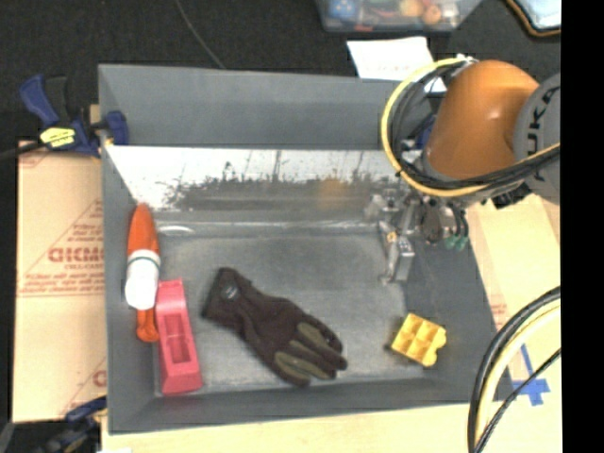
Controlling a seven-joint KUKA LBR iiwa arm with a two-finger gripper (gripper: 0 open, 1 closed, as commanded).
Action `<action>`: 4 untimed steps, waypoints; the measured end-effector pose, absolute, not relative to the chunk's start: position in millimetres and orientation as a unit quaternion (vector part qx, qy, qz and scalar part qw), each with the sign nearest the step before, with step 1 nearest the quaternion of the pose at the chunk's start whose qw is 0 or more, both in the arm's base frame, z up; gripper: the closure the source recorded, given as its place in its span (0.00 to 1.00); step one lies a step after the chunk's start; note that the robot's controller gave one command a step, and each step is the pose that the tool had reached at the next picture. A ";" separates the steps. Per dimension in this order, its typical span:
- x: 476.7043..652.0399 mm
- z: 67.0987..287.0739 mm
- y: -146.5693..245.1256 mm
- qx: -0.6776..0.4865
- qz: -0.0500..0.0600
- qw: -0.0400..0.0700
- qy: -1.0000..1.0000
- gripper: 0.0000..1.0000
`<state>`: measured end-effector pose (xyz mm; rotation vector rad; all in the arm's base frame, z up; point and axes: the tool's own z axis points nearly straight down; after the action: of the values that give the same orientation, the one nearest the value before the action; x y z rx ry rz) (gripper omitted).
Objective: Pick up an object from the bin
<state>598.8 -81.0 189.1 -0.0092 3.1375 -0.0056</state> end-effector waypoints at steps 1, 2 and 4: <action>598.7 189.0 -81.1 -0.003 -0.002 0.002 1.000 0.00; 580.9 166.9 -95.0 -0.016 -0.002 0.008 1.000 0.00; 483.7 100.3 -60.3 0.063 -0.001 0.001 0.998 0.00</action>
Offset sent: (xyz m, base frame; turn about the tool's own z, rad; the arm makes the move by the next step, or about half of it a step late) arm -0.0516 -0.0415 -0.0628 -0.0558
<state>483.7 -60.3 100.3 0.1972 3.1339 -0.0029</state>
